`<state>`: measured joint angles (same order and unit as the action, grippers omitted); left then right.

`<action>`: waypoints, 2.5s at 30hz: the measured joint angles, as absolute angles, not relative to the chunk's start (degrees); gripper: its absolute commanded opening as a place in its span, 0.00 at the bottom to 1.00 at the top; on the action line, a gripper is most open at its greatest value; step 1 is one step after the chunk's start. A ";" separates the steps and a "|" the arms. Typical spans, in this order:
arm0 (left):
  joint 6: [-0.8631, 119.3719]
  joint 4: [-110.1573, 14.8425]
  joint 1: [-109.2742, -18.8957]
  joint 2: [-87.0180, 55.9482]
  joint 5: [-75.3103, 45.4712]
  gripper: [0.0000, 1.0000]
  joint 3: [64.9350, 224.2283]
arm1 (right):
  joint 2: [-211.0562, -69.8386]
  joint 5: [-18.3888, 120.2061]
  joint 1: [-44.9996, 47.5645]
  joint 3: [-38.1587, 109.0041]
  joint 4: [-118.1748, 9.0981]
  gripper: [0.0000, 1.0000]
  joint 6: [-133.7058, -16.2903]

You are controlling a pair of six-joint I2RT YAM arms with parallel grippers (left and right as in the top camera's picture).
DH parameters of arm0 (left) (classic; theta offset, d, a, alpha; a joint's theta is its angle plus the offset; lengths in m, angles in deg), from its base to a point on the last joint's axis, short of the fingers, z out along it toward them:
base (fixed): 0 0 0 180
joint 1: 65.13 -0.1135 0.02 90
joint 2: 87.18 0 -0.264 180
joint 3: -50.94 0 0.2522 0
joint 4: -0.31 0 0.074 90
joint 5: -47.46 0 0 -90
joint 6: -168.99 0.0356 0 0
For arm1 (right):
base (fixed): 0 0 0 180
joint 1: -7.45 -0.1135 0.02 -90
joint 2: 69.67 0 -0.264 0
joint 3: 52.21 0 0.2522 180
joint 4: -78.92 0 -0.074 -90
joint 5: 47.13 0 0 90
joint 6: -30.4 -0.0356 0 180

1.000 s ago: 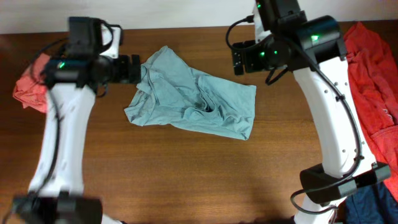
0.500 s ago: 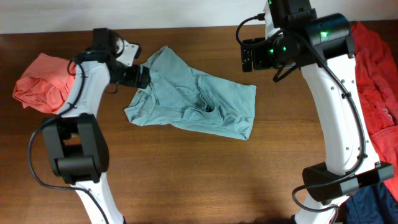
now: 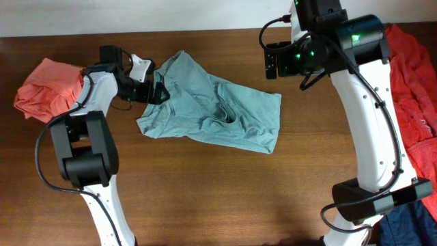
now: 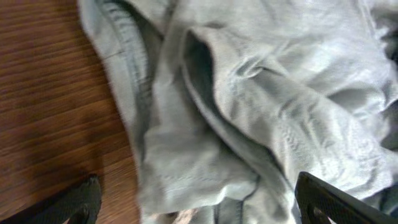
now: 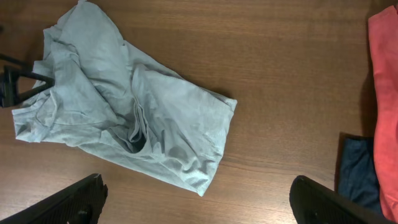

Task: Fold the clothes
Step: 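Reach the left gripper to the shirt's left end and grasp it, then fold the left end rightward over the shirt with the left gripper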

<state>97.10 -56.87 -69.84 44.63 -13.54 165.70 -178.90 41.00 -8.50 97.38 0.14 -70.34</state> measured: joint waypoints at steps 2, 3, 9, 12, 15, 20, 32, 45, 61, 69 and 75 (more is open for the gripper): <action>97.30 -56.85 -69.73 44.91 -12.93 0.99 165.83 | -178.90 41.00 -8.50 97.38 0.40 0.99 -70.34; 97.30 -56.83 -69.73 44.98 -12.71 0.99 165.94 | -178.90 41.00 -8.50 97.35 0.73 0.99 -70.32; 97.47 -56.80 -69.73 46.05 -11.29 0.99 167.01 | -178.90 40.97 -8.50 97.33 1.54 0.99 -70.36; 97.49 -56.98 -69.10 46.35 -10.79 0.95 167.44 | -178.90 40.97 -8.50 97.33 1.60 0.99 -70.34; 97.69 -57.02 -67.51 46.48 -10.70 0.82 167.49 | -178.90 40.97 -8.50 97.33 1.60 0.99 -70.32; 98.19 -57.72 -63.64 46.99 -11.18 0.42 167.49 | -178.90 40.97 -8.50 97.33 1.62 0.99 -70.32; 93.65 -60.21 -66.15 47.45 -14.88 0.01 167.77 | -178.90 40.97 -8.50 97.33 1.67 0.99 -70.32; 91.35 -75.12 -73.54 50.68 -19.47 0.01 183.92 | -178.90 40.52 -8.50 97.29 1.62 0.99 -70.30; 91.79 -86.73 -60.88 50.99 -22.18 0.01 200.89 | -178.90 40.34 -7.49 97.29 0.99 0.99 -70.28; 94.17 -89.48 -50.15 50.99 -29.13 0.01 201.23 | -179.04 44.38 2.82 103.54 0.90 0.99 -70.30; 94.63 -90.88 -43.83 50.99 -34.70 0.01 201.23 | -179.01 51.51 12.51 106.51 1.03 0.99 -70.32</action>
<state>94.63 -90.88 -43.83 50.99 -34.70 201.23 -179.01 51.51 12.51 106.51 1.03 -70.32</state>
